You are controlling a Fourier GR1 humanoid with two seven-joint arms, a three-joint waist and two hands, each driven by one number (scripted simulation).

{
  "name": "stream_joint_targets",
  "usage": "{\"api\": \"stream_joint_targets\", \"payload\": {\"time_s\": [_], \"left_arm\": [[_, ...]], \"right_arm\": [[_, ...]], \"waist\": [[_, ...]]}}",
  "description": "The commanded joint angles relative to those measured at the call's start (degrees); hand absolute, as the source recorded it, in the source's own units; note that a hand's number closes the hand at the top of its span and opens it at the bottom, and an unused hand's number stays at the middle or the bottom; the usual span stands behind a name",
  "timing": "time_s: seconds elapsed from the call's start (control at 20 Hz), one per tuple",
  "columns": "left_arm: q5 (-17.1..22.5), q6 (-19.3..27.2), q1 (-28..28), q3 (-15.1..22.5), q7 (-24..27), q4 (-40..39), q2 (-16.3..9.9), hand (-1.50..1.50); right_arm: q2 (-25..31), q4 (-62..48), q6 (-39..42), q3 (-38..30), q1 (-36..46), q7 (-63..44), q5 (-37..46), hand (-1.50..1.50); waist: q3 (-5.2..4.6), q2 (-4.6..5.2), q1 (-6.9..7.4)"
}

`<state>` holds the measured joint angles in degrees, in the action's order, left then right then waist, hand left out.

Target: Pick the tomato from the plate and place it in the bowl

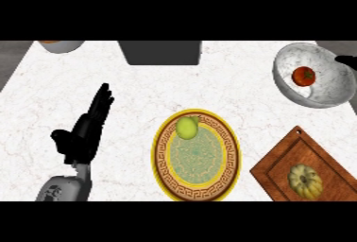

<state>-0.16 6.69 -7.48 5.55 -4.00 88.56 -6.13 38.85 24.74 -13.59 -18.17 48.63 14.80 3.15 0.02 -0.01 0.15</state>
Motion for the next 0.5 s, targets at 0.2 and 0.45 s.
{"api": "stream_joint_targets", "payload": {"time_s": [0.2, 0.45], "left_arm": [[-0.4, -0.3, -0.7, -0.7, -1.0, 0.4, 0.3, 0.00], [-1.7, 0.6, -1.7, 0.0, -3.3, 1.3, 1.6, 0.00]], "right_arm": [[2.3, 6.2, 11.4, -4.9, -11.7, 3.7, -7.6, -1.50], [-1.1, 13.2, 13.2, -4.0, -16.6, 3.5, -9.3, -1.50]], "waist": [[0.00, -0.05, -0.39], [-0.01, -0.05, -0.26]]}}
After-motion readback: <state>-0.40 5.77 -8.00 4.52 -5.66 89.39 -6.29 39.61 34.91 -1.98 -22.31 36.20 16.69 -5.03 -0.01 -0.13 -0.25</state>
